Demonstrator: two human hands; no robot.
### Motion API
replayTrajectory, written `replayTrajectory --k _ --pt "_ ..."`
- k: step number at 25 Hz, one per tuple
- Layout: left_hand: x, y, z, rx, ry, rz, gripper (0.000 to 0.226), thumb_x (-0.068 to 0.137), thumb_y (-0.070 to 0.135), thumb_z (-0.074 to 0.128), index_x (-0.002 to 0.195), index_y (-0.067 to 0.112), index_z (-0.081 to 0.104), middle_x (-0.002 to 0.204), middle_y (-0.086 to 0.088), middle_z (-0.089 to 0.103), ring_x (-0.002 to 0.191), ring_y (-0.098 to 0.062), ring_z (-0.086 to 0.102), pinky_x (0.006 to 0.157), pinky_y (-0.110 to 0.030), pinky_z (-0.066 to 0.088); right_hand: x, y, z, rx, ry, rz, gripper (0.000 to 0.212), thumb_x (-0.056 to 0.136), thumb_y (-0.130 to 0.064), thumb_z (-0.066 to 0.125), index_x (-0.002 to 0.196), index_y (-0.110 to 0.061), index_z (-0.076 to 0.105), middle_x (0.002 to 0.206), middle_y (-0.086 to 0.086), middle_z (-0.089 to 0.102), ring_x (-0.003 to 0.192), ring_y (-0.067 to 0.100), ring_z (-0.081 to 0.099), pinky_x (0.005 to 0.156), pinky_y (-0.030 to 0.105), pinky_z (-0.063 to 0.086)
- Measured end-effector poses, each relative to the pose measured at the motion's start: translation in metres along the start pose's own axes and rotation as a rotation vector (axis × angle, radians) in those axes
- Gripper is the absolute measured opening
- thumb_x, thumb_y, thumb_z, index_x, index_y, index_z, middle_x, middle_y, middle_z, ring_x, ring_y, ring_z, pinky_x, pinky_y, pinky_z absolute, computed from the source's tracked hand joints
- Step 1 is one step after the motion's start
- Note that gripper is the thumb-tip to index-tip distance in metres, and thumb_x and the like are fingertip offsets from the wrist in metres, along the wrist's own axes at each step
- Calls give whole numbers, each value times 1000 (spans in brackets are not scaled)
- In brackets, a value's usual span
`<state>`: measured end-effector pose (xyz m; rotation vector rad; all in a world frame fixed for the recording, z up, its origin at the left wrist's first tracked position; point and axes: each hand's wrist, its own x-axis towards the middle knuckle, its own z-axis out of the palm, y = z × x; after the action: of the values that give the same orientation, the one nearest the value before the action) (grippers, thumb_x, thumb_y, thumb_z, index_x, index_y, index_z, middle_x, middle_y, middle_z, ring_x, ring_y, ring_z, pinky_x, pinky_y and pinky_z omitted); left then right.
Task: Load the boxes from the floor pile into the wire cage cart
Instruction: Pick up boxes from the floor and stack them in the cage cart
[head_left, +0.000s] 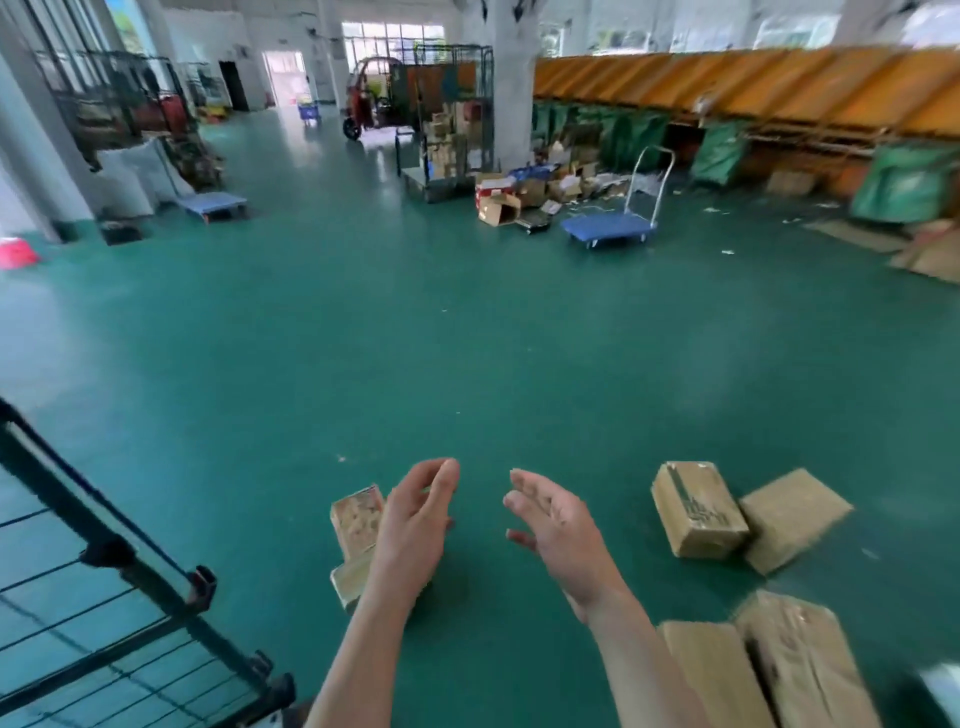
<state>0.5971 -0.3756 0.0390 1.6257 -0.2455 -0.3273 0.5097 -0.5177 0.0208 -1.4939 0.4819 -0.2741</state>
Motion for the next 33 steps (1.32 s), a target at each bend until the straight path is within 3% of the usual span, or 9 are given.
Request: replayTrajectory --k 5,10,13,17,23,27,33 --pt "26 6 119 -4 -150 -11 19 98 46 59 97 30 70 96 18 71 106 -13 67 92 -52 58 8 12 -110 4 130 43 45 98 -31 63 142 -24 53 140 -16 55 119 -5 57 104 38 52" --pt "25 -2 244 32 -375 -37 20 103 37 54 96 29 71 104 4 70 108 -17 66 92 -49 58 -4 18 -228 44 365 67 43 98 -32 63 140 -25 54 138 -17 55 120 -4 57 102 36 54" --pt "24 -8 295 72 -502 -44 21 103 38 53 98 29 71 105 6 70 107 -13 66 92 -48 58 -21 33 -266 104 496 109 40 97 -33 65 136 -28 59 137 -17 59 118 -4 59 101 36 54" --pt "26 -18 351 85 -677 -72 21 102 43 53 92 36 71 101 14 70 108 -11 65 91 -46 58 -39 54 -297 127 651 197 36 98 -34 64 134 -31 61 133 -21 61 112 -9 61 102 33 53" --pt "43 -27 430 105 -940 -89 22 103 40 51 106 31 70 110 7 70 108 -10 65 93 -46 58 -37 57 -339 156 913 250 34 99 -31 62 133 -27 62 128 -17 64 114 0 62 100 28 54" --pt "47 -15 487 96 -1143 -74 20 104 35 51 97 29 69 105 2 69 103 -14 67 92 -44 58 -49 56 -352 165 1112 263 26 100 -31 61 126 -31 65 129 -11 66 115 7 63 101 32 54" --pt "-38 -36 537 167 -1540 -57 21 104 38 50 101 29 68 107 3 70 107 -15 67 92 -43 58 -136 66 -342 202 1497 294 29 100 -27 60 129 -27 63 123 -15 68 110 0 65 100 33 55"
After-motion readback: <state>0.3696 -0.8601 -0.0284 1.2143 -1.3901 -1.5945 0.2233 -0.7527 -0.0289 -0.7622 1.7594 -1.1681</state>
